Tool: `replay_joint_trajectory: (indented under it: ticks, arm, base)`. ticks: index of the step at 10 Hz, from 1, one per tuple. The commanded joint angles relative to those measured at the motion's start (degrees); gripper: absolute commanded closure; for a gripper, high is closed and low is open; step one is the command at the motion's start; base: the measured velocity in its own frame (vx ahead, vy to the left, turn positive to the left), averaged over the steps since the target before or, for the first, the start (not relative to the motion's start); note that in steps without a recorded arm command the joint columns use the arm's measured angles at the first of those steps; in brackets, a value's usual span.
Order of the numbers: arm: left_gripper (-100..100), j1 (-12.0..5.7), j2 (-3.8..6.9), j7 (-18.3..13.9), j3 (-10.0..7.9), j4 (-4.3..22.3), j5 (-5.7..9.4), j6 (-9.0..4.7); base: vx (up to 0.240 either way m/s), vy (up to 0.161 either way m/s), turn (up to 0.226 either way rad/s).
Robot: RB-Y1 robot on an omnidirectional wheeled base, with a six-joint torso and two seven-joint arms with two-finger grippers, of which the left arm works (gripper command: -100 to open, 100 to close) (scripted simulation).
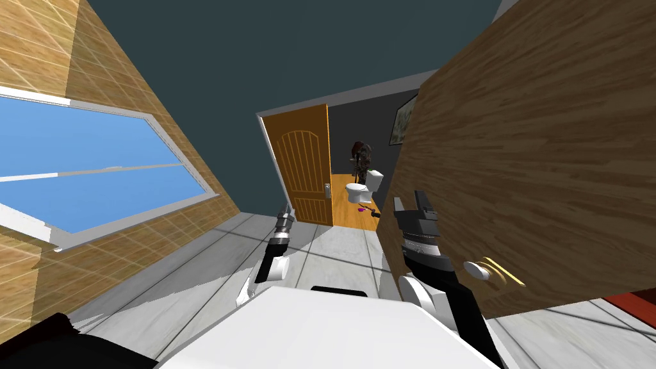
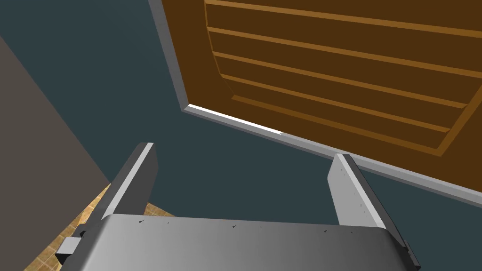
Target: Pull the door open
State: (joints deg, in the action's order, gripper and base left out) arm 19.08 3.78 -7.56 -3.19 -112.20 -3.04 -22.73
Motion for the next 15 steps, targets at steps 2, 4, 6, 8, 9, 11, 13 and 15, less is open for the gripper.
replay_joint_trajectory:
  ticks: [2,4,6,8,9,11,13,15]
  arm:
    - [-100,-1.64,0.40,0.0,0.27,3.0,0.13,0.64]
    - [-100,-2.77,0.76,0.0,0.41,5.2,0.28,0.96]
    - [-100,-3.93,1.08,0.0,0.55,7.6,0.43,1.27]
    - [-100,-5.10,1.38,0.0,0.69,9.9,0.58,1.60]
    - [-100,-5.68,1.53,0.0,0.76,11.0,0.65,1.76]
    - [-100,-7.43,1.90,0.0,0.98,14.5,0.88,2.24]
    - [-100,-8.60,2.14,0.0,1.12,16.9,1.03,2.56]
    - [-100,-9.73,2.34,-0.1,1.26,19.1,1.17,2.87]
  base:
    - [0.107,-0.021,-0.029]
    - [0.092,-0.012,-0.040]
    - [0.097,-0.005,-0.037]
    - [0.098,-0.009,-0.039]
    - [0.101,-0.010,-0.036]
    - [0.129,-0.014,-0.050]
    - [0.129,0.000,-0.042]
    - [0.111,-0.012,-0.035]
